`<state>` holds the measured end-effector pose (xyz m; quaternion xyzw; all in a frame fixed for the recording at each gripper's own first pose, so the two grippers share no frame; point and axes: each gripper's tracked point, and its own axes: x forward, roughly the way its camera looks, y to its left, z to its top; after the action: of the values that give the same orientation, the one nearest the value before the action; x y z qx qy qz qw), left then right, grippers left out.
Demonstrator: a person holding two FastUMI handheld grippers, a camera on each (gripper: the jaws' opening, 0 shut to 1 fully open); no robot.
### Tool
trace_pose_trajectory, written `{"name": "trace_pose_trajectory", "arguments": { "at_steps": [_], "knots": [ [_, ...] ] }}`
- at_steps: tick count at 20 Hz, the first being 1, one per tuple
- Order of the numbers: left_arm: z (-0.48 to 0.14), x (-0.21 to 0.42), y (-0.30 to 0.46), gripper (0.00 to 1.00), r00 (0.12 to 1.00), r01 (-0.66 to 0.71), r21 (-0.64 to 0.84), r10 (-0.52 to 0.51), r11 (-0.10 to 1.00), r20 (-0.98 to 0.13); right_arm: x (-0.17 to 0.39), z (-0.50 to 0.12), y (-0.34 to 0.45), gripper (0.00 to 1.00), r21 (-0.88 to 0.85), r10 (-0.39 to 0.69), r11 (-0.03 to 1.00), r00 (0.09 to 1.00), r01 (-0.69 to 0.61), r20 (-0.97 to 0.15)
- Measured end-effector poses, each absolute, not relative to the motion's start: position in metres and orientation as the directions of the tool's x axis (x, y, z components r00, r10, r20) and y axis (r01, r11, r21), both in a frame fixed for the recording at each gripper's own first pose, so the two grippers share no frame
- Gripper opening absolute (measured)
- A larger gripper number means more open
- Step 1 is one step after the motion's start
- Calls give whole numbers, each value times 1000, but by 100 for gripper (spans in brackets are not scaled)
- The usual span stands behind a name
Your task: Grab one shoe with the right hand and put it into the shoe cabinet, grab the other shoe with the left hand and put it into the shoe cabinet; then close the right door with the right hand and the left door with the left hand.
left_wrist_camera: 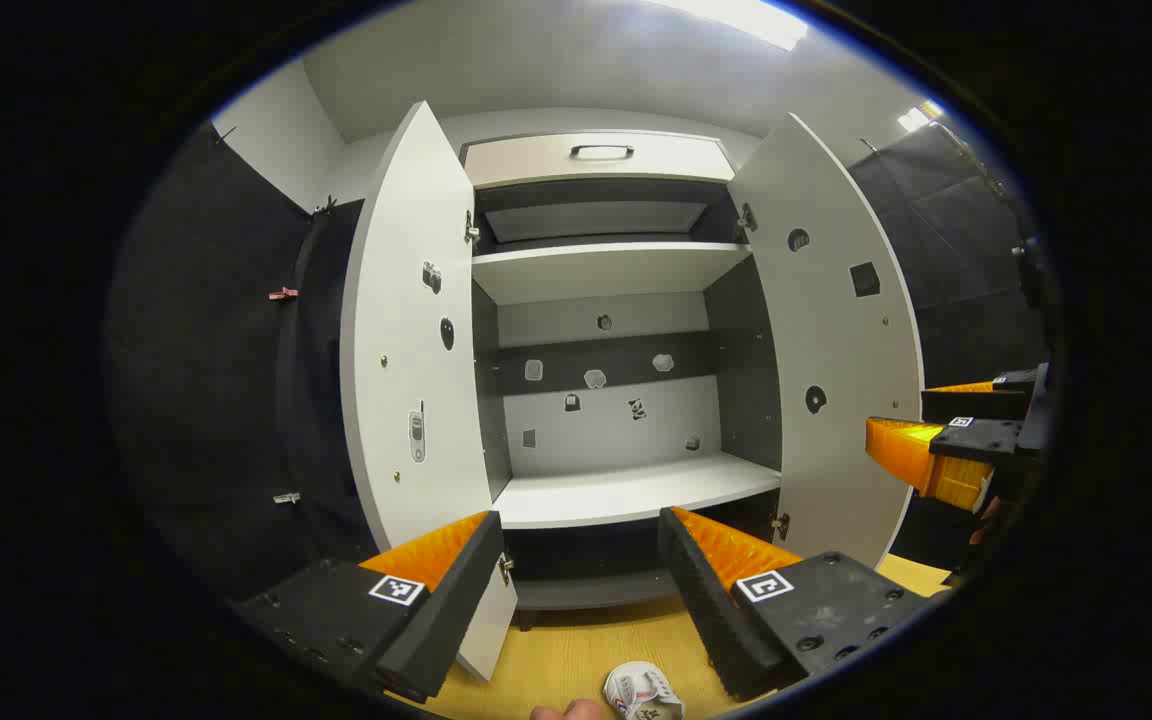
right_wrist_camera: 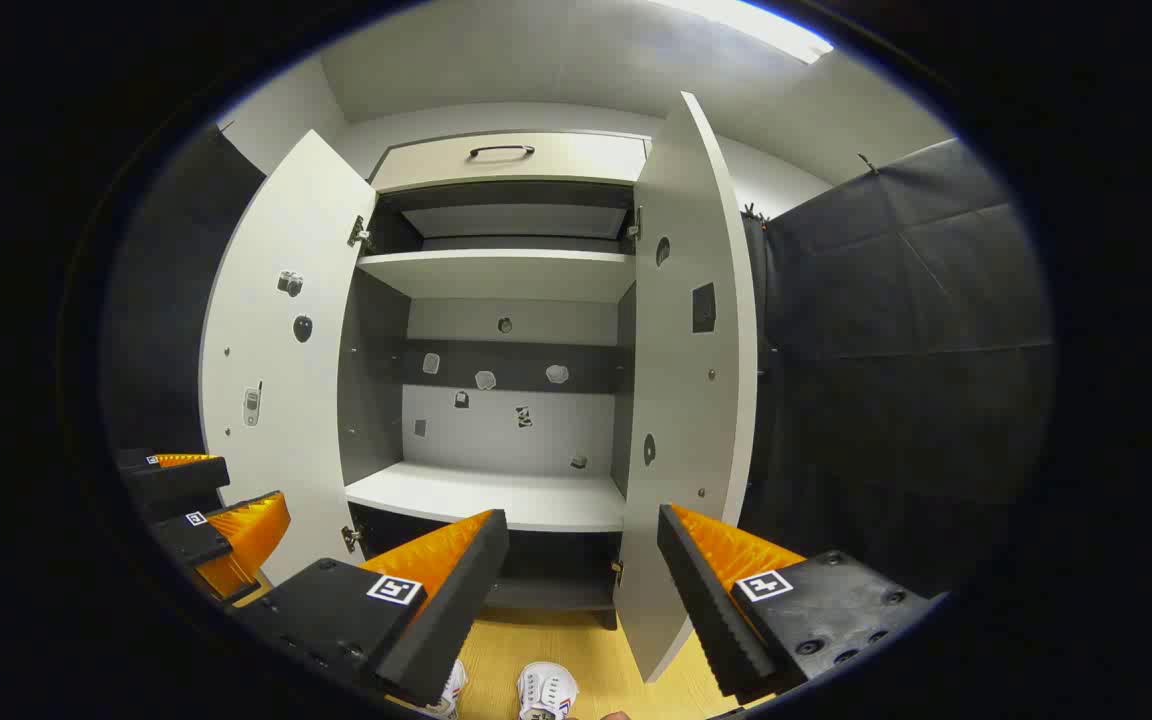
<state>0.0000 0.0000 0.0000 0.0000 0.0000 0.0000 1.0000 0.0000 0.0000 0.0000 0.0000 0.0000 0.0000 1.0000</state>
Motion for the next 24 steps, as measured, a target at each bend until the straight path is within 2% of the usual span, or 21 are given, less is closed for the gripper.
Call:
{"name": "trace_pose_trajectory", "arguments": {
  "at_steps": [20,24],
  "knots": [
    [-9,-11,13,97,998,-57,1,57,998,-31,-10,-2,3,98,6,3,1000,1000,-3,-4],
    [-7,-12,21,97,997,-70,6,70,998,-24,-13,-13,12,98,10,24,1000,999,-24,-35]
  ]
}}
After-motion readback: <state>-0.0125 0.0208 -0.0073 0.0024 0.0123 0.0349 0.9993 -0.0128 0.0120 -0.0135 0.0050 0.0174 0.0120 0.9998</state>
